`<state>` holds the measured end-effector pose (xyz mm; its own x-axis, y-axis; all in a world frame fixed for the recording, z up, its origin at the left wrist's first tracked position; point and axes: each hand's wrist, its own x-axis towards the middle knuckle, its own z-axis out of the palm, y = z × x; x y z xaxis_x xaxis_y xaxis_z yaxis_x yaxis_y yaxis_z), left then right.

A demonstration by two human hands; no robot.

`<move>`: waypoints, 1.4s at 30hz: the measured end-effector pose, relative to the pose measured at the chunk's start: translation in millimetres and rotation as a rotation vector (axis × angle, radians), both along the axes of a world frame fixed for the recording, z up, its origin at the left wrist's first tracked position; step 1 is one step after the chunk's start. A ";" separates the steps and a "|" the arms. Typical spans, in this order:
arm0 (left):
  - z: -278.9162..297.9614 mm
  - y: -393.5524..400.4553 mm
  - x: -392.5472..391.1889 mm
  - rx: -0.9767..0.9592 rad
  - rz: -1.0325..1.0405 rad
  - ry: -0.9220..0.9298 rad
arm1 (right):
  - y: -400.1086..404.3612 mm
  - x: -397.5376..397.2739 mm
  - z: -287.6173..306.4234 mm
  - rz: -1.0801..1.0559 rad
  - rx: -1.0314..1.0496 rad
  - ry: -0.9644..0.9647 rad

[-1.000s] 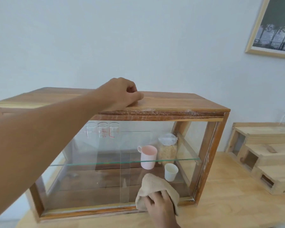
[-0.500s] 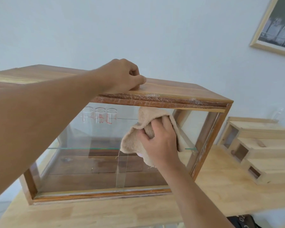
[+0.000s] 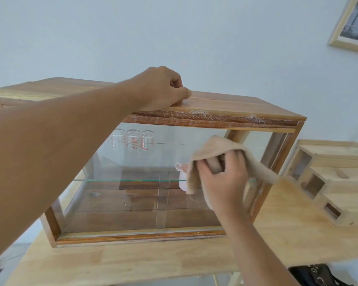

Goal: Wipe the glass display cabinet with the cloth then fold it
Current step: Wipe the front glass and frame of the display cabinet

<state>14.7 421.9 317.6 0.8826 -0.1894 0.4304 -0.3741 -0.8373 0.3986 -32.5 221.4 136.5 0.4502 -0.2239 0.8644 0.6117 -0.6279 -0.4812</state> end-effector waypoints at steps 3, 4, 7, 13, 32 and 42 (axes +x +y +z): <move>0.9 -0.1 -1.1 -0.004 0.009 0.005 | 41.1 -2.9 -15.6 0.067 -0.030 -0.004; 1.4 0.3 -1.5 -0.006 0.010 0.007 | 46.2 -3.2 -23.9 0.069 -0.034 -0.018; 2.0 0.3 -1.6 0.000 0.010 0.013 | 46.8 -7.8 -63.5 0.119 -0.115 0.028; 0.9 1.9 2.6 0.000 0.014 0.020 | 33.6 -33.5 -156.5 0.228 -0.361 0.376; 0.4 3.1 3.2 -0.019 0.014 0.033 | -125.6 -26.8 -176.1 -0.291 -0.401 0.851; 0.2 -0.4 -1.6 -0.014 0.010 0.011 | 0.4 -56.0 -176.7 0.098 -0.604 0.477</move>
<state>13.1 421.6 317.8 0.8890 -0.1743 0.4235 -0.3612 -0.8354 0.4143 -88.5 221.8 -40.2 0.7977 0.2844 0.5317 0.4906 -0.8188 -0.2980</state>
